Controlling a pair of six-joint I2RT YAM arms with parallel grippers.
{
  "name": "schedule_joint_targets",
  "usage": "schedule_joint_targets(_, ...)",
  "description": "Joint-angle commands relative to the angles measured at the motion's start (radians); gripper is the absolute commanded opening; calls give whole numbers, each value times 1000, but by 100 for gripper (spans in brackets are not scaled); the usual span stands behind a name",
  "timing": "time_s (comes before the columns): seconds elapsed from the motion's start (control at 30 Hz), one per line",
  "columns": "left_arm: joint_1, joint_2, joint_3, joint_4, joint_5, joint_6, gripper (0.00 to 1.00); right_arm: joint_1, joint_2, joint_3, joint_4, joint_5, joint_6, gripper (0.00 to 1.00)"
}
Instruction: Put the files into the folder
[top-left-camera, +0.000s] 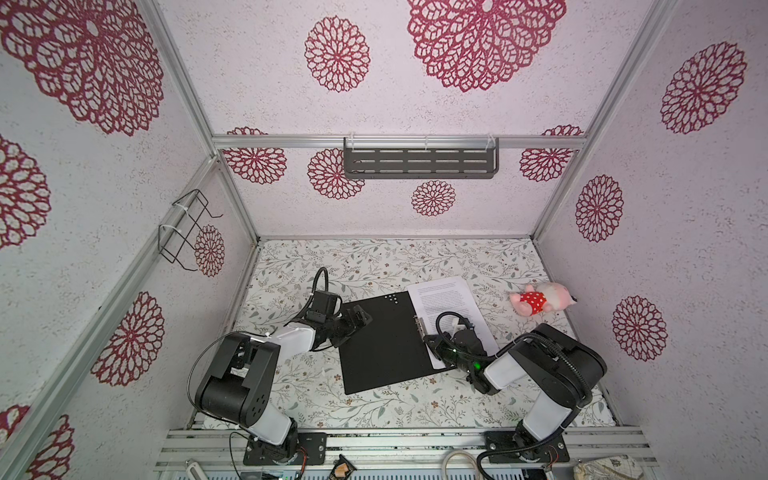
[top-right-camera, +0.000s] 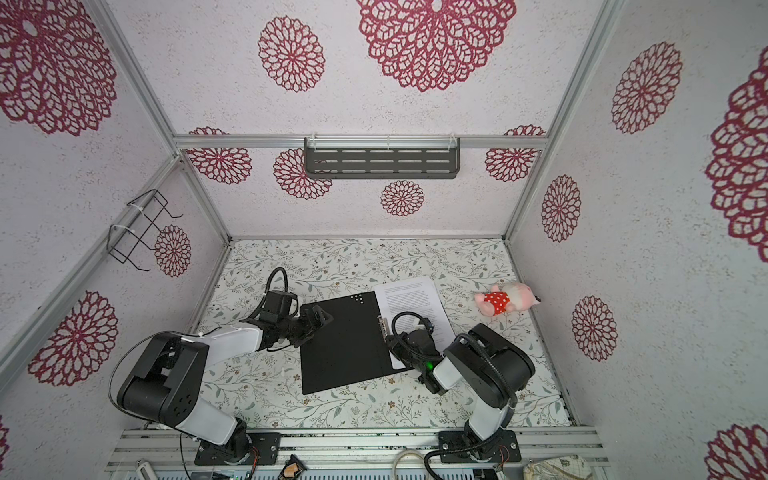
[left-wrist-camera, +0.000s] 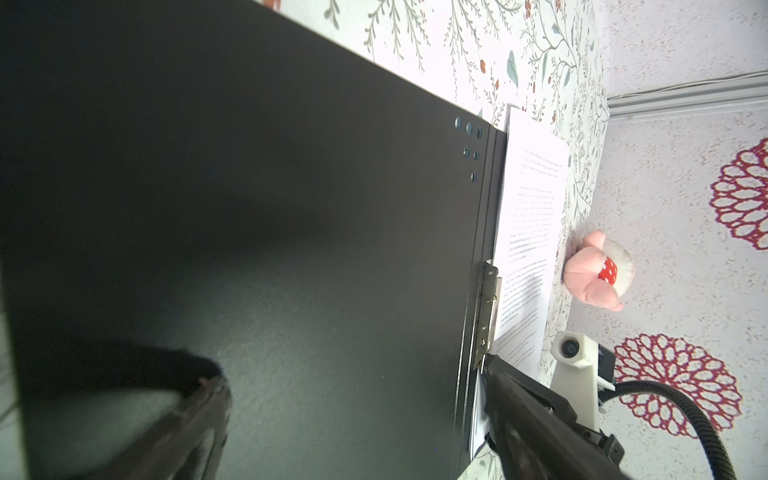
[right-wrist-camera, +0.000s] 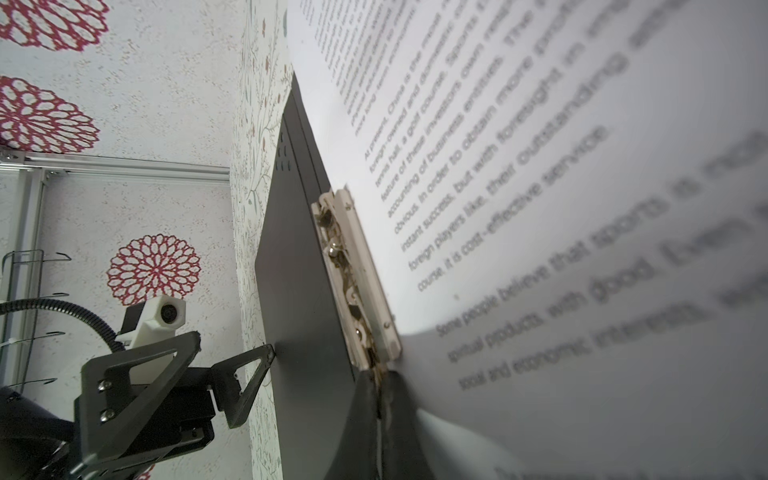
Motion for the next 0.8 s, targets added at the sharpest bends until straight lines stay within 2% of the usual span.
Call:
schedule_joint_targets(0.0,1,60,-62,-206,-125,4,100,-2,54,-70,-416,48,1,0)
schedule_joint_targets(0.23,0,28,-23,-258,-131,44,99,34,-201,5,-638,89,-85,0)
schedule_joint_targets(0.4,0,17,29,-282,-84,90,99,34,-240,69,-706,62,-130,1)
schedule_joint_targets(0.6,0,-27,139,-334,30,159,98,39,-315,132,-821,101,-229,24)
schedule_joint_targets(0.77,3,-108,203,-374,92,201,99,49,-405,221,-963,137,-399,43)
